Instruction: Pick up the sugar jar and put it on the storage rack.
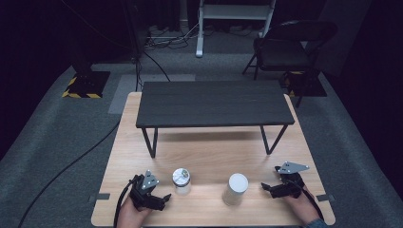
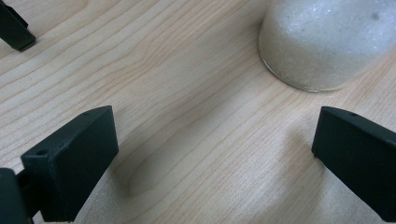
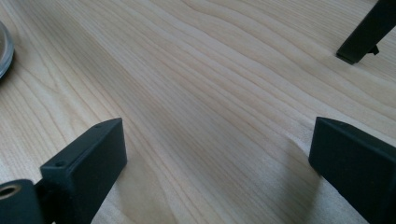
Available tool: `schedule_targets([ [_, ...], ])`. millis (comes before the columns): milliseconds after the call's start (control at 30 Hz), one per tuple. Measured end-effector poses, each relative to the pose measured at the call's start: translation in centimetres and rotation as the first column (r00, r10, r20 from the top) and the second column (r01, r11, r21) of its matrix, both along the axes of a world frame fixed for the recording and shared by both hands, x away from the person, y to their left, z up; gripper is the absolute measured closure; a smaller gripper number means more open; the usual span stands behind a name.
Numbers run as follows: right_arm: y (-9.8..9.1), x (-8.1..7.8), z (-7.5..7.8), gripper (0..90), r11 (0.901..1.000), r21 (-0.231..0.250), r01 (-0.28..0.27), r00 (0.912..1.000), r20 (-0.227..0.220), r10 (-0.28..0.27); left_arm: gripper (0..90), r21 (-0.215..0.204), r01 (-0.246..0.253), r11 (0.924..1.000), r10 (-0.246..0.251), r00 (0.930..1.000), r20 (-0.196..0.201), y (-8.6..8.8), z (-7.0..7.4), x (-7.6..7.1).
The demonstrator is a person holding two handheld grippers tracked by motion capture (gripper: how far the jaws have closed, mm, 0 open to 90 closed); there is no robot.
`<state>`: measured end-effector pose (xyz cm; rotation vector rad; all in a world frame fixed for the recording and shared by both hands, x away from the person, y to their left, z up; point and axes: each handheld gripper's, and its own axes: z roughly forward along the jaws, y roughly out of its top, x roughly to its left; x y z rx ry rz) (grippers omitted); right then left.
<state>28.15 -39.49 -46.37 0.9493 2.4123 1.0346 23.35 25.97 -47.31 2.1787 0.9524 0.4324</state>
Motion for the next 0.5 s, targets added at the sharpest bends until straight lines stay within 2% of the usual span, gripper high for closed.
schedule_targets([
  [500,0.24,-0.04,0.01,3.6,1.0000,-0.001,0.003,1.0000,0.000,-0.003,0.3,0.002,0.002,1.0000,-0.002,1.0000,0.001,0.01,0.02,0.05],
])
